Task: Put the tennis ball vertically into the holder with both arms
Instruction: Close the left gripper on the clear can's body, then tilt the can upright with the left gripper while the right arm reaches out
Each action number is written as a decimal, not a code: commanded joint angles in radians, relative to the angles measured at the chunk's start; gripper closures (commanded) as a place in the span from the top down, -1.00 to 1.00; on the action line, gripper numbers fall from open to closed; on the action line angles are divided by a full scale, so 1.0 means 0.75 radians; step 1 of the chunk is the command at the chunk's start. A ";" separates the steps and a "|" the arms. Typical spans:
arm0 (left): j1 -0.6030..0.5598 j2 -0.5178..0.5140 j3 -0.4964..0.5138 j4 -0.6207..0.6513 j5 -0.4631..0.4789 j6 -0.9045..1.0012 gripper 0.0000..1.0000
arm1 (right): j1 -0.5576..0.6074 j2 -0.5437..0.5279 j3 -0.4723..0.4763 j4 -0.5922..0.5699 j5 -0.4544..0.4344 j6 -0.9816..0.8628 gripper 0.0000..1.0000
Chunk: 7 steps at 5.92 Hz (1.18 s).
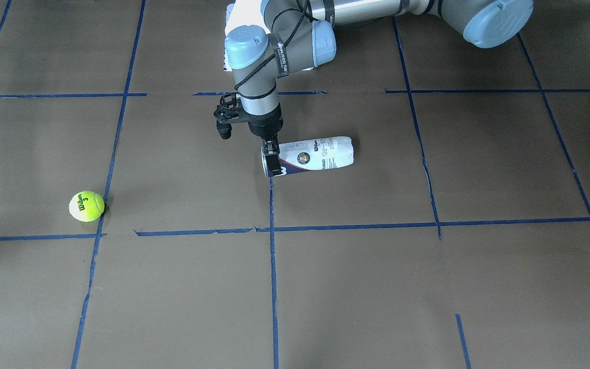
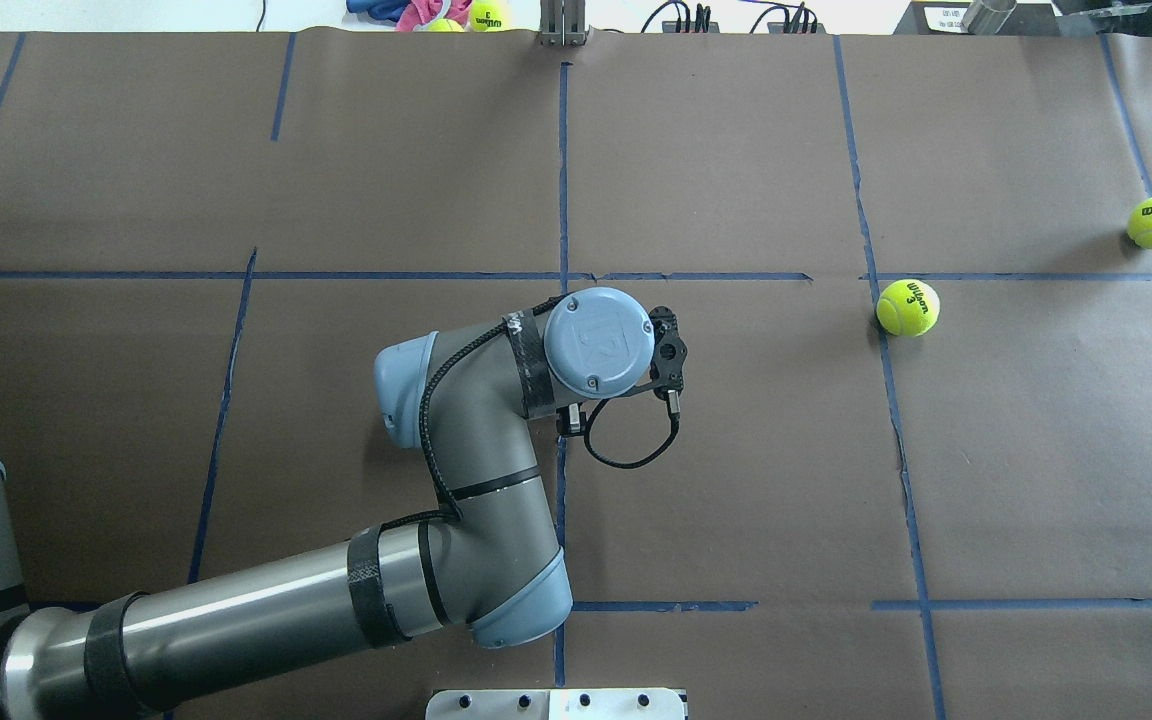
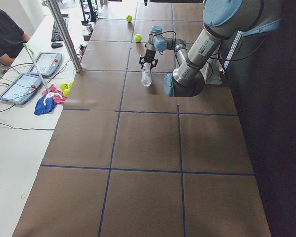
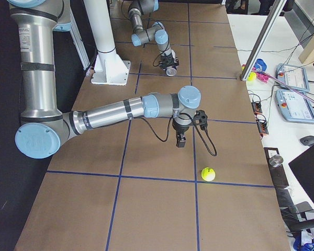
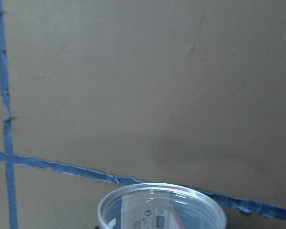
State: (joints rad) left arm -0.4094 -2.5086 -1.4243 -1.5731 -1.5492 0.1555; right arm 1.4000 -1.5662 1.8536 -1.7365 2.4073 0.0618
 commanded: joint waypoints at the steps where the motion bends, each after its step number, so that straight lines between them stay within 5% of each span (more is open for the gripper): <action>1: -0.053 0.003 -0.062 -0.288 0.000 -0.190 0.53 | -0.015 0.000 0.005 0.000 0.022 0.005 1.00; 3: -0.112 0.100 -0.062 -0.908 0.002 -0.525 0.53 | -0.052 0.012 0.030 0.002 0.034 0.032 1.00; 5: -0.143 0.133 -0.060 -1.296 0.103 -0.757 0.53 | -0.195 0.081 0.111 0.002 0.028 0.201 1.00; 7: -0.131 0.238 -0.036 -1.669 0.210 -0.835 0.53 | -0.271 0.204 0.059 0.010 0.006 0.226 0.99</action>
State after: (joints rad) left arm -0.5097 -2.3618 -1.4595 -2.7062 -1.4160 -0.4499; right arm 1.2253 -1.4651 1.9209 -1.7323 2.4203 0.2217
